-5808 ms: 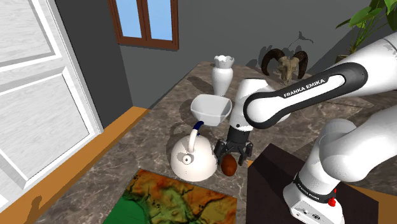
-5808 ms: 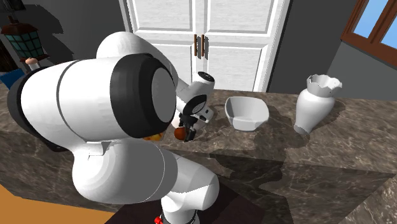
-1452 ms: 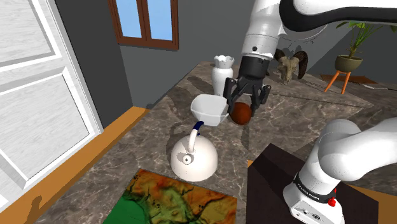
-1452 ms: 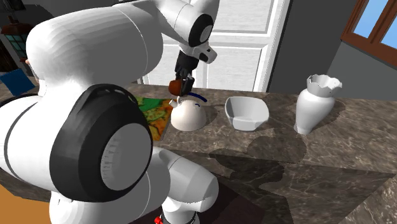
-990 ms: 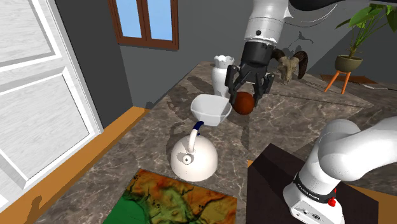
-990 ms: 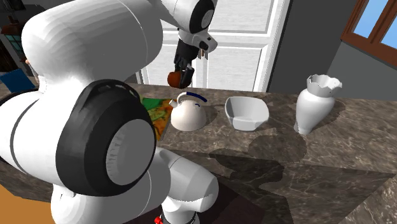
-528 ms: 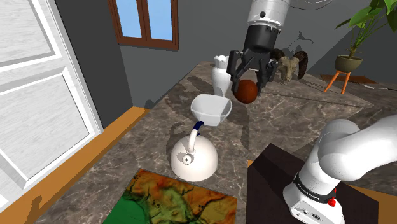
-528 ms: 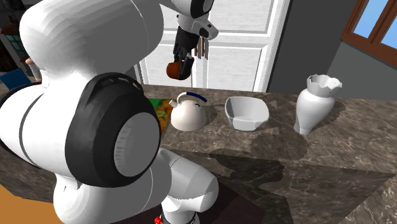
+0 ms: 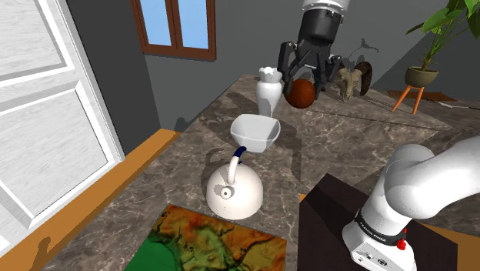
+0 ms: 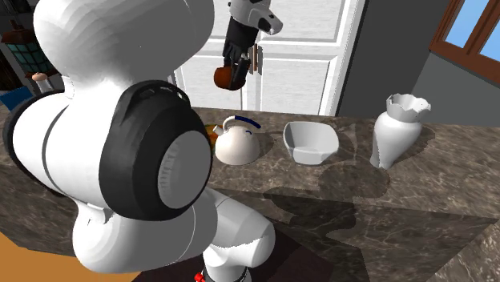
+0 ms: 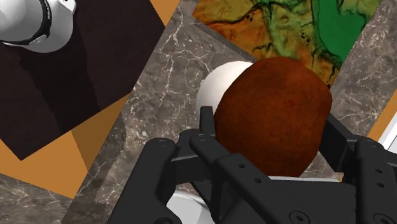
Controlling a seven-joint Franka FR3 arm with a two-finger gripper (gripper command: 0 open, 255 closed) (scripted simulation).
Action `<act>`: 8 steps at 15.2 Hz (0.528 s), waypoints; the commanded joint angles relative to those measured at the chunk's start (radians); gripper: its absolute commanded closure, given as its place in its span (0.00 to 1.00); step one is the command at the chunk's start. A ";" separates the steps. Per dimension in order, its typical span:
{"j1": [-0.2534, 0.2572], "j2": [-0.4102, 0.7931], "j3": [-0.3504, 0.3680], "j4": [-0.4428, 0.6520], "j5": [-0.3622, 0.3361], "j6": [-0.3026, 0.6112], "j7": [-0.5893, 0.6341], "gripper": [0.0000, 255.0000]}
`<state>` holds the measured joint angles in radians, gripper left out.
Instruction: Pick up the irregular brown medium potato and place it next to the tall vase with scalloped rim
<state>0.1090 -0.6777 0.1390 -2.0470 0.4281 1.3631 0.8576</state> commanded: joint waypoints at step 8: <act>-0.046 0.102 -0.173 0.076 -0.116 -0.047 -0.202 1.00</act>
<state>0.0682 -0.5886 -0.0136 -1.9800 0.3254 1.3208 0.6819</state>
